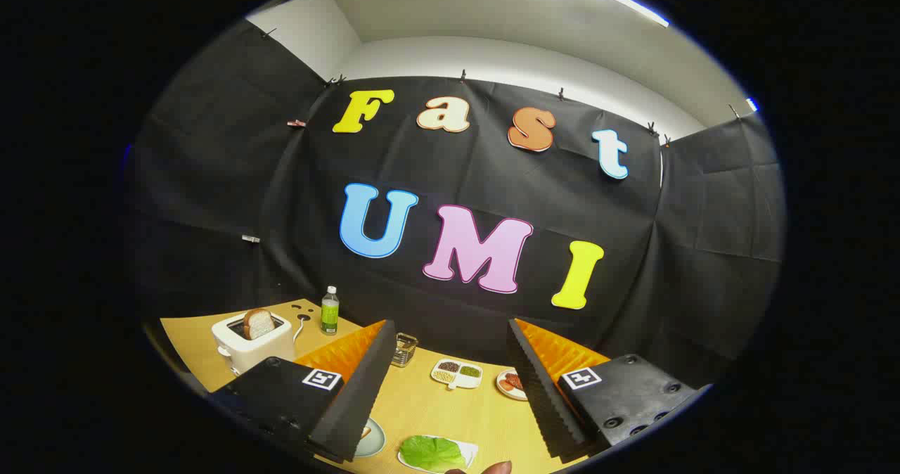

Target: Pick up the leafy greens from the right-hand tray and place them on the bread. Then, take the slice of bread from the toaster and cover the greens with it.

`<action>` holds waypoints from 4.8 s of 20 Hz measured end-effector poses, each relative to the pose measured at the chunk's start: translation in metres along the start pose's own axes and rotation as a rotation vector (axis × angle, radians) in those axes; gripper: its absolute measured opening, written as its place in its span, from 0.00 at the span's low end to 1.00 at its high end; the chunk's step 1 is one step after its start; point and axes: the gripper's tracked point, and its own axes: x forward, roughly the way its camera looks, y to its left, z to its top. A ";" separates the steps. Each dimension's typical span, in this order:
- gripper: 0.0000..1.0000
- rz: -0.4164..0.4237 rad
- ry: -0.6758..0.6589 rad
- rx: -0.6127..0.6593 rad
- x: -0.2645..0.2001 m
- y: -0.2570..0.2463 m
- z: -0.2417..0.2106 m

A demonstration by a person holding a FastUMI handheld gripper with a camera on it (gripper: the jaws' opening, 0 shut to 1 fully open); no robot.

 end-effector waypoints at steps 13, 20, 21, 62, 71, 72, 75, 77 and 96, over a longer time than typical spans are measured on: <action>0.97 0.012 0.007 0.003 0.001 0.000 -0.001; 0.97 0.012 0.007 0.009 0.001 -0.002 -0.003; 0.97 0.012 0.008 0.009 0.001 -0.002 -0.004; 0.09 0.513 1.108 -0.082 -0.016 0.018 -0.432; 0.09 0.429 0.993 0.006 -0.010 0.014 -0.368; 0.09 0.434 0.967 0.014 -0.008 0.017 -0.356; 0.09 0.482 0.902 0.018 -0.004 0.032 -0.315; 0.08 0.505 0.853 0.014 0.004 0.047 -0.290; 0.23 0.692 0.892 -0.035 0.019 0.195 -0.264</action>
